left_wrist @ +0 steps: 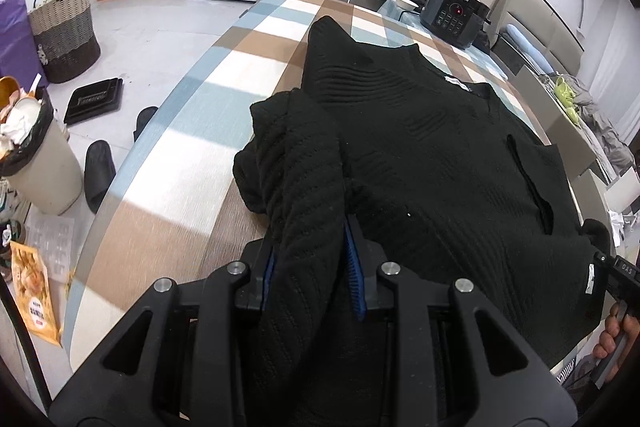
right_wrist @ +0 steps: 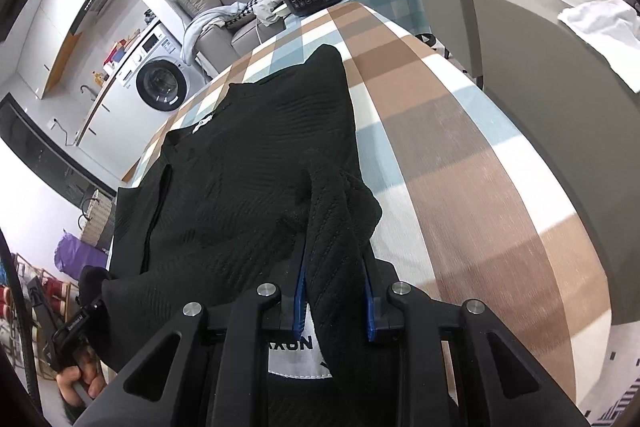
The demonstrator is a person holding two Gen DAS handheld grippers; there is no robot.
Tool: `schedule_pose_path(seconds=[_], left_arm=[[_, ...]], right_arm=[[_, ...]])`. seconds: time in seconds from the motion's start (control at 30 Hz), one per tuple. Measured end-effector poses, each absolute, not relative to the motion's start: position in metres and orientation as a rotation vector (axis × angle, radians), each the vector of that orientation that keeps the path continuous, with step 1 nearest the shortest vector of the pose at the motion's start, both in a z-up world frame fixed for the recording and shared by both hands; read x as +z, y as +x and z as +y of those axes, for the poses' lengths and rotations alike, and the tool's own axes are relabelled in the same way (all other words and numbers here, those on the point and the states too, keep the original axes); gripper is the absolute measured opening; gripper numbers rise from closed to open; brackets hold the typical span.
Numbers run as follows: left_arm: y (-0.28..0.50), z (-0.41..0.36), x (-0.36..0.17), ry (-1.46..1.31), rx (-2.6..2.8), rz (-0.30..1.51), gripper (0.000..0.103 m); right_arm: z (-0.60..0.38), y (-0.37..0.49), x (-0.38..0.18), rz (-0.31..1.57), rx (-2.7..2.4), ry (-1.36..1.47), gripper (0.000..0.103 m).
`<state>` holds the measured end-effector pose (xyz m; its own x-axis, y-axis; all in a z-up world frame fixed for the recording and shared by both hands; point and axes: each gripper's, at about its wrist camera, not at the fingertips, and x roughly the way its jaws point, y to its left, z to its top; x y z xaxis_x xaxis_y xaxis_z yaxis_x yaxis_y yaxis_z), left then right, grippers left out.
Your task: Fold small clothes
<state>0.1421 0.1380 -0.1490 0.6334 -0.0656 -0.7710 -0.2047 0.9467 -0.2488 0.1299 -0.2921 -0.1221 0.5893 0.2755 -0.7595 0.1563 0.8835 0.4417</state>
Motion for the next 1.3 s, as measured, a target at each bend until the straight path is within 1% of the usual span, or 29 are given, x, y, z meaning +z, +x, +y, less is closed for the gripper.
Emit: schedule_pose_path(seconds=[0.2, 0.27, 0.3, 0.33, 0.37, 0.4, 0.43, 0.47, 0.5, 0.7, 1.0, 1.13, 1.27, 1.3], left_arm=[[0.119, 0.132, -0.146, -0.339, 0.093, 0.885, 0.025], [0.112, 0.133, -0.146, -0.342, 0.111, 0.883, 0.030], [0.109, 0.134, -0.145, -0.345, 0.126, 0.882, 0.035], [0.108, 0.136, -0.143, -0.350, 0.141, 0.881, 0.038], [0.102, 0.138, -0.139, -0.358, 0.152, 0.874, 0.039], [0.099, 0.139, -0.135, -0.362, 0.157, 0.863, 0.044], [0.091, 0.140, -0.130, -0.365, 0.159, 0.847, 0.051], [0.088, 0.143, -0.126, -0.366, 0.161, 0.836, 0.053], [0.082, 0.144, -0.123, -0.368, 0.159, 0.825, 0.055], [0.055, 0.143, -0.112, -0.373, 0.155, 0.803, 0.056], [0.028, 0.152, -0.113, -0.362, 0.177, 0.804, 0.056], [0.031, 0.154, -0.117, -0.358, 0.186, 0.823, 0.056], [0.044, 0.154, -0.122, -0.359, 0.189, 0.837, 0.056], [0.048, 0.154, -0.124, -0.365, 0.183, 0.839, 0.052]], right_arm=[[-0.298, 0.122, -0.115, 0.933, 0.087, 0.510, 0.021], [-0.299, 0.121, -0.116, 0.935, 0.087, 0.500, 0.022], [-0.299, 0.121, -0.116, 0.940, 0.088, 0.498, 0.023], [-0.300, 0.121, -0.115, 0.942, 0.090, 0.491, 0.024], [-0.301, 0.121, -0.112, 0.938, 0.090, 0.488, 0.026], [-0.303, 0.117, -0.108, 0.923, 0.098, 0.484, 0.029], [-0.304, 0.115, -0.105, 0.913, 0.108, 0.485, 0.040], [-0.305, 0.109, -0.102, 0.900, 0.120, 0.488, 0.047], [-0.306, 0.106, -0.099, 0.887, 0.134, 0.489, 0.047], [-0.313, 0.085, -0.088, 0.866, 0.146, 0.463, 0.047], [-0.320, 0.062, -0.084, 0.867, 0.127, 0.451, 0.048], [-0.321, 0.061, -0.090, 0.892, 0.129, 0.439, 0.051], [-0.320, 0.069, -0.106, 0.943, 0.128, 0.417, 0.050], [-0.319, 0.072, -0.110, 0.956, 0.127, 0.414, 0.050]])
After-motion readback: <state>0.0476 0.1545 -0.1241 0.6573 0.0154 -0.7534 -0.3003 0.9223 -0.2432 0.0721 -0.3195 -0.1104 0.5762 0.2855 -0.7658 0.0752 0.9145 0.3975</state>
